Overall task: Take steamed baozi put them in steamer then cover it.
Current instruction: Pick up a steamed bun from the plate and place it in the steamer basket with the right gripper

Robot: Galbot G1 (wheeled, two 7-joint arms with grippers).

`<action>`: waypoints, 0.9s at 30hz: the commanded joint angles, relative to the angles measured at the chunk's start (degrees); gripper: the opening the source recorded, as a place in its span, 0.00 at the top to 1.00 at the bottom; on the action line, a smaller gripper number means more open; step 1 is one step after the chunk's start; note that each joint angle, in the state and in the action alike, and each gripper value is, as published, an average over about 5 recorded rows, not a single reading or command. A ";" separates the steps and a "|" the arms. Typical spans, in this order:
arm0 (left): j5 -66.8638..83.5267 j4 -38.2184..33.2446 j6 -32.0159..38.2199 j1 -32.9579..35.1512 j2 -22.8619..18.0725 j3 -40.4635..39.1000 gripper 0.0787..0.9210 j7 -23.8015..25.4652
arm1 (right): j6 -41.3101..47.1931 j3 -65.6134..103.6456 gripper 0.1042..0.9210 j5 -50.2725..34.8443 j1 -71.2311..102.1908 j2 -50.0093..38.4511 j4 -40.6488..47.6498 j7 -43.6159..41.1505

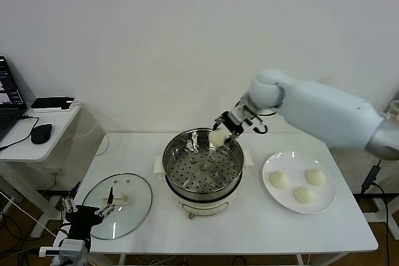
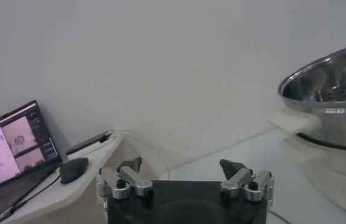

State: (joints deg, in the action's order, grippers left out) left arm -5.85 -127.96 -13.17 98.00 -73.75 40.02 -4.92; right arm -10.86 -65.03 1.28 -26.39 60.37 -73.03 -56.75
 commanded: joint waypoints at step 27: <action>-0.09 -1.77 -0.30 -0.07 -1.12 0.94 0.12 0.18 | -15.81 -0.91 0.25 21.90 4.61 13.57 13.69 6.39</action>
State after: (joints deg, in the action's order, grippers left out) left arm -5.89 -129.48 -13.32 97.97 -74.92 41.00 -4.79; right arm -25.39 -66.12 22.78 -21.86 72.85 -60.33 -50.78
